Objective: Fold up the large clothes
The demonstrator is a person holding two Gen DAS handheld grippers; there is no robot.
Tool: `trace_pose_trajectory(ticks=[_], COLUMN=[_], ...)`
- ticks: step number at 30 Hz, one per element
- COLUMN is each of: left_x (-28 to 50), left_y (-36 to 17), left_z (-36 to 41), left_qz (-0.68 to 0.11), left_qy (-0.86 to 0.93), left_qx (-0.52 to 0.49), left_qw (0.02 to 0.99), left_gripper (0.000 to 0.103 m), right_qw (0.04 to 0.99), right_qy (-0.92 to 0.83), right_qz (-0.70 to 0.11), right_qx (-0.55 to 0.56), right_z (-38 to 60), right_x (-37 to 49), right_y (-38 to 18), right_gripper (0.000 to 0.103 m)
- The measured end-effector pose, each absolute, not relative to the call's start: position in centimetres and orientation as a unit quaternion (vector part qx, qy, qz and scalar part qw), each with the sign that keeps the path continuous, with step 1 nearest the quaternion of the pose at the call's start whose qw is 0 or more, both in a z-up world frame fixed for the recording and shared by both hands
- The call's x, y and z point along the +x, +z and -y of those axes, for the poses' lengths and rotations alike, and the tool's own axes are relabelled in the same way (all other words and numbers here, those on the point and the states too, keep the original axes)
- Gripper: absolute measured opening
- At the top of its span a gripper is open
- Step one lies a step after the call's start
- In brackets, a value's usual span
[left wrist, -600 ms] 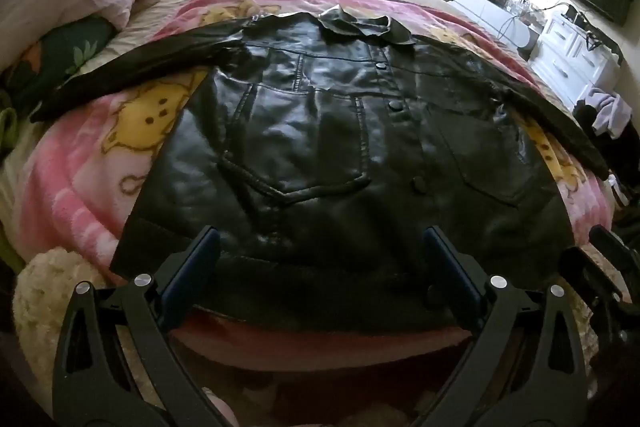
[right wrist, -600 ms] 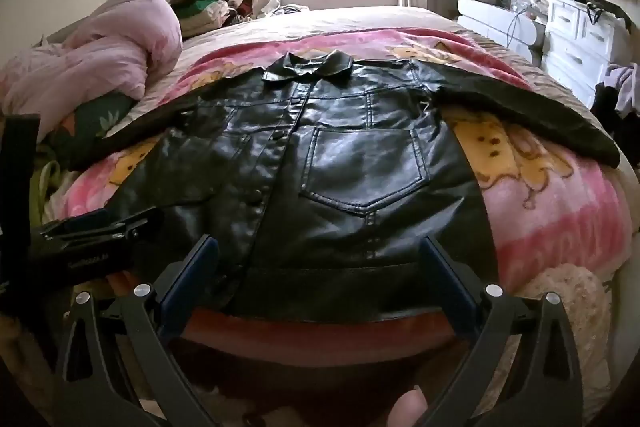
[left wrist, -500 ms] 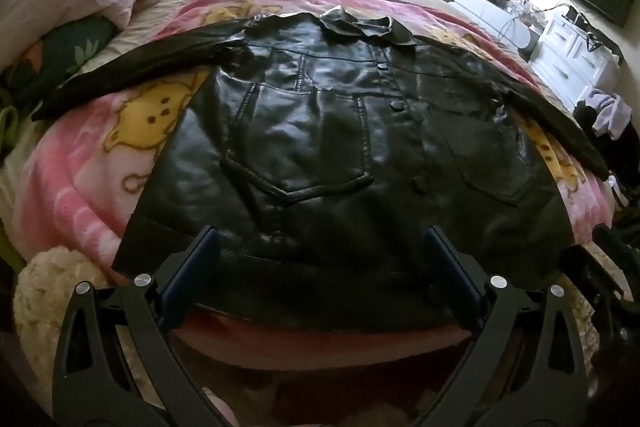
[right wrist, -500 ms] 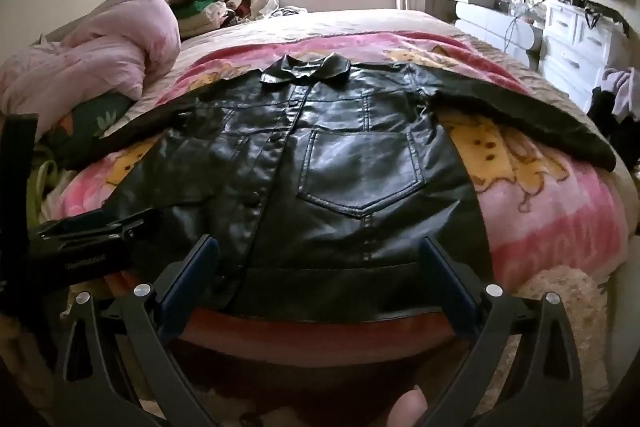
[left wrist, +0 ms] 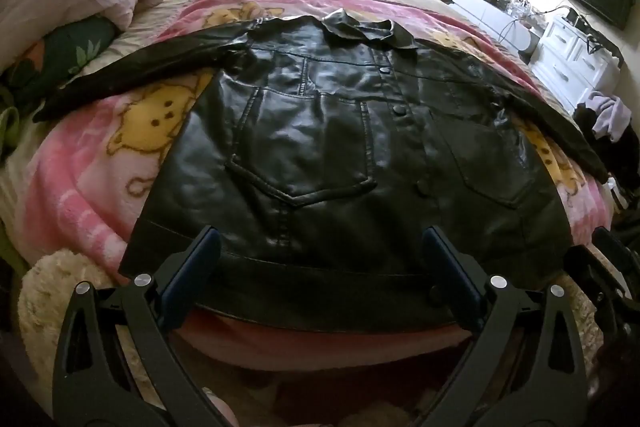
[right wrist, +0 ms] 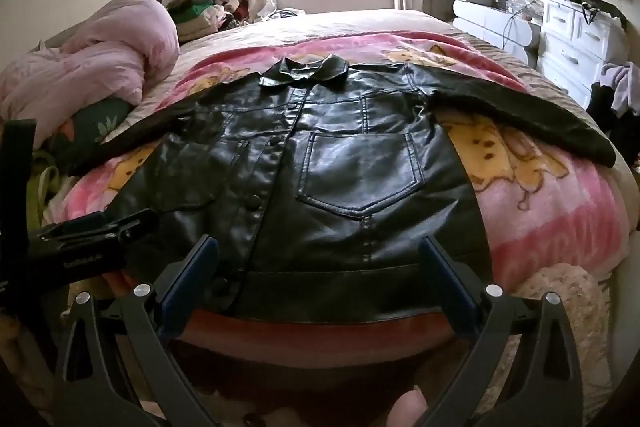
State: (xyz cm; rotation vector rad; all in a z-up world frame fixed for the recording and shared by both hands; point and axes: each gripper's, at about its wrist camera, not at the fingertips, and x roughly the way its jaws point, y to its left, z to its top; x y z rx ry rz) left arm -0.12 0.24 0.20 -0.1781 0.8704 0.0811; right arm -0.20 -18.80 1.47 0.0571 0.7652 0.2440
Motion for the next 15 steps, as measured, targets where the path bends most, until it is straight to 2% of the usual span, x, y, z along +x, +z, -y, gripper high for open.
trace_pose_trajectory(ticks=[15], left_x=[-0.02], left_y=[0.35], left_z=[-0.46], left_qz=[-0.422], left_qy=[0.039], left_qx=[-0.087], left_qw=[0.902], left_gripper=[0.094], right_qw=[0.921], right_qy=[0.122], right_qz=[-0.370], right_qx=[0.028], right_z=[18.64], right_x=[-0.07], right_y=[1.49], right_gripper=[0.099])
